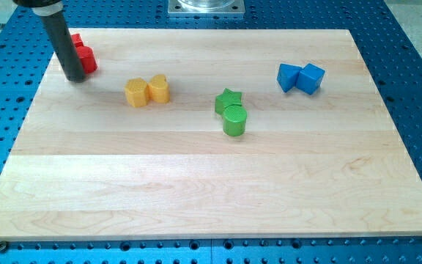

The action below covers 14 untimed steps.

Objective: Place the triangle at the top center of the board

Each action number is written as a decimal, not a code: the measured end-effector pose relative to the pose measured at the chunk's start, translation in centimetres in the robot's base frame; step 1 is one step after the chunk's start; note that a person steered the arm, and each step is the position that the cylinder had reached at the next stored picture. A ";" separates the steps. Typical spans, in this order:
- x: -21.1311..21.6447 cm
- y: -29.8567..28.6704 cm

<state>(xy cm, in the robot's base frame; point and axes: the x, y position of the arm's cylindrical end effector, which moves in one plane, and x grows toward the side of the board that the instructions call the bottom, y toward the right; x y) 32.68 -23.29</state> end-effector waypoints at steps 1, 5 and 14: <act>-0.1 3.5; -4.3 22.5; 4.1 36.3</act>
<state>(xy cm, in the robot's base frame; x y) 36.80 13.05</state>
